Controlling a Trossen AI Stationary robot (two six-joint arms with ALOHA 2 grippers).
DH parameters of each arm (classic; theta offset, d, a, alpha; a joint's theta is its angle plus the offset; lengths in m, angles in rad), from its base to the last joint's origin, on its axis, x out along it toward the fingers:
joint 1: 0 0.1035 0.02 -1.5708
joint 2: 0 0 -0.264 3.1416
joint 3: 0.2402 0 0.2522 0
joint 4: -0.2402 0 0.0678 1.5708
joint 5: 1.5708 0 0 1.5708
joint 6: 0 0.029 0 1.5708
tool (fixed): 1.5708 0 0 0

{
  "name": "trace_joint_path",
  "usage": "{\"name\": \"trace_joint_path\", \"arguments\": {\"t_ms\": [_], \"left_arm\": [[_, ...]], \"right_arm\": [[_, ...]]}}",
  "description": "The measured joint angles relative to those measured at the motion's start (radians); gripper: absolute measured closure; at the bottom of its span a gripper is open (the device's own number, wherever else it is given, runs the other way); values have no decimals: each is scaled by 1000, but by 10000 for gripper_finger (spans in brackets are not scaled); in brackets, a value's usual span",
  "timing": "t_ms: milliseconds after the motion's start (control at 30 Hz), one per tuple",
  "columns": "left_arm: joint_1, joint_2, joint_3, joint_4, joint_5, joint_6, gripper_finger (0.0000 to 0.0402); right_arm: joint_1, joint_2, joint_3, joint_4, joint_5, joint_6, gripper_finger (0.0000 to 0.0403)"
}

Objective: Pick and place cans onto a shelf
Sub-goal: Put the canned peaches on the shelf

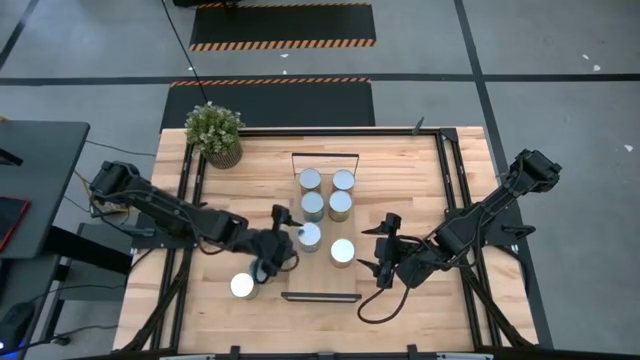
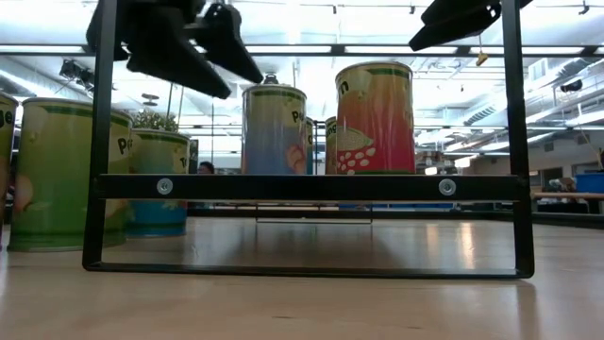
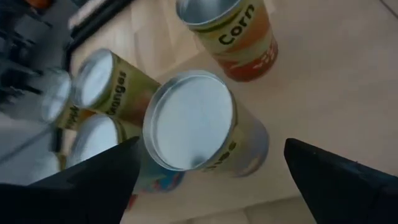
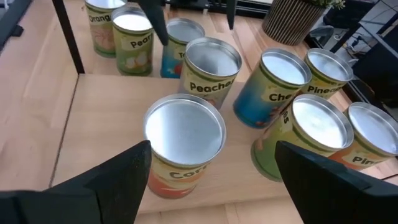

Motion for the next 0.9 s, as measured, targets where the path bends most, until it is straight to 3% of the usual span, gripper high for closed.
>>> {"name": "trace_joint_path", "arguments": {"t_ms": [333, 767, 900], "left_arm": [[0, 9, 1, -28, -170, 22, 5], [107, 121, 2, 244, -156, 45, 5], [108, 128, 1, 242, -133, 25, 5]], "right_arm": [[-7, 0, 0, 27, -9, -7, 53], [-8, 0, 0, 41, -9, -37, 53], [-6, 0, 0, 41, -9, -24, 53]]}}
